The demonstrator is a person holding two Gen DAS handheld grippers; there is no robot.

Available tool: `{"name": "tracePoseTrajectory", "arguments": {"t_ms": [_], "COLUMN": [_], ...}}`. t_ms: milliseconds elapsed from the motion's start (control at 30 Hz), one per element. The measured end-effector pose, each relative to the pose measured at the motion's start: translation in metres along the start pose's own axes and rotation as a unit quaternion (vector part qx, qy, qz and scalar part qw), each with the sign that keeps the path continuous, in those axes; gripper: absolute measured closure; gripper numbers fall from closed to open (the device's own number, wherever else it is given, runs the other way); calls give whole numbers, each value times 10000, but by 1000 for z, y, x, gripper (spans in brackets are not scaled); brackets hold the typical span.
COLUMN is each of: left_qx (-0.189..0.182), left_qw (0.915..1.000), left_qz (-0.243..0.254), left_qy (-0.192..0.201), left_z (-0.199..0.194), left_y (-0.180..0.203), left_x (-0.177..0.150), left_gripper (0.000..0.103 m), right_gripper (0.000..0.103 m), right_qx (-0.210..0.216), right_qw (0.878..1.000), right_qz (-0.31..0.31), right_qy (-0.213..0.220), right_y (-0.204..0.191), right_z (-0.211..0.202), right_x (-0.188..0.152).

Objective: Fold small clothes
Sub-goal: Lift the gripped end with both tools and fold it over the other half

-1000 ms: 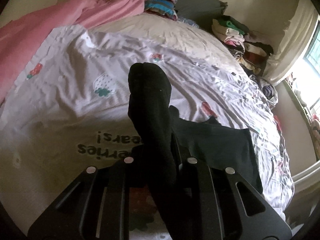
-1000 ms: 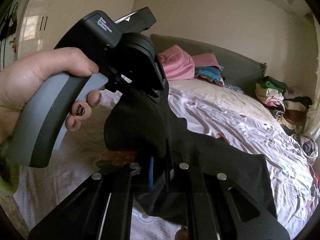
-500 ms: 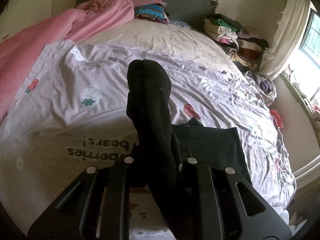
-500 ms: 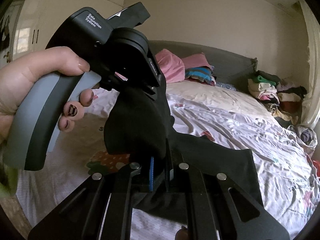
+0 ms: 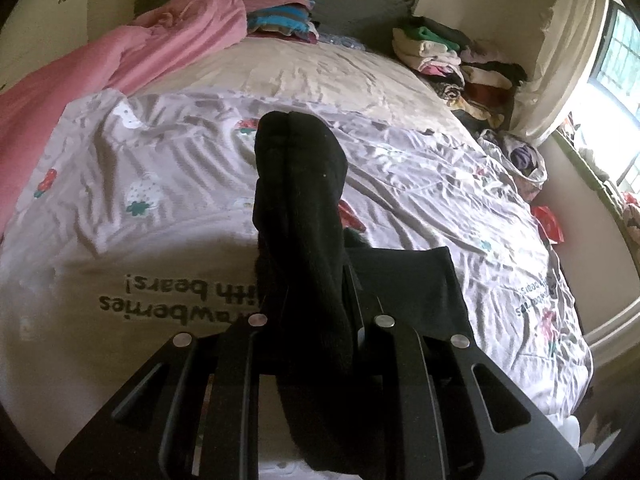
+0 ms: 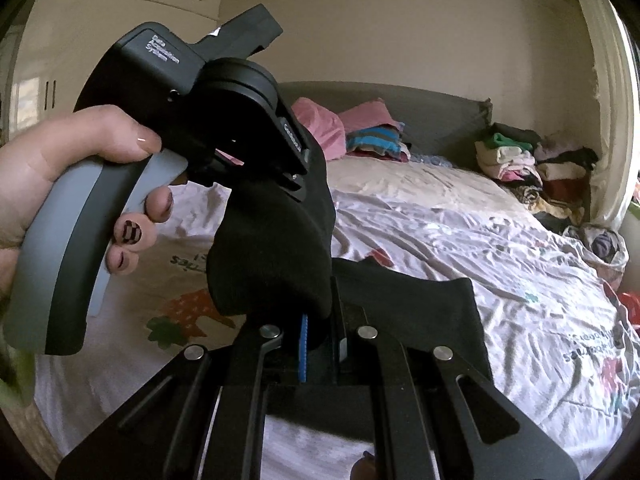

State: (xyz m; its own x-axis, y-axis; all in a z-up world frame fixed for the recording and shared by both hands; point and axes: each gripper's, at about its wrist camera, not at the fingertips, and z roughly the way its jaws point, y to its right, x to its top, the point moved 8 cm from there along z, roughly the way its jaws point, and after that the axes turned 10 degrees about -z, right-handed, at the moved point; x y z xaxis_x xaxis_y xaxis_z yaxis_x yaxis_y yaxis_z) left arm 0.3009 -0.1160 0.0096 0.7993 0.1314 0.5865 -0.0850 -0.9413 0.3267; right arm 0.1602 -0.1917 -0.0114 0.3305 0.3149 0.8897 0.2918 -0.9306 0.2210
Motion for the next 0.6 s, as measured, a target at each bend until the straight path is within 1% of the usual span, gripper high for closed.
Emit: {"name": "tracePoseTrajectory", "arguments": {"t_ms": [167,367,600], "left_qx": [22,27,3], "left_qw": [10000,9998,9995], "left_qz": [70,110,191], "left_qy": [-26,-147,-266], "left_z": [10,28,43], "left_y": [14,31,49], "left_x": [-8,-19,-33], "left_gripper": [92,92,88], "right_gripper": [96,96,96], "right_qx": [-55,-75,-35], "right_qw": [9998,9990,9967], "right_qz": [157,347,638], "right_qy": [-95,-273,-492], "right_y": [16,33,49], "right_z": [0,4,8], "right_x": [-12,-32,-53]}}
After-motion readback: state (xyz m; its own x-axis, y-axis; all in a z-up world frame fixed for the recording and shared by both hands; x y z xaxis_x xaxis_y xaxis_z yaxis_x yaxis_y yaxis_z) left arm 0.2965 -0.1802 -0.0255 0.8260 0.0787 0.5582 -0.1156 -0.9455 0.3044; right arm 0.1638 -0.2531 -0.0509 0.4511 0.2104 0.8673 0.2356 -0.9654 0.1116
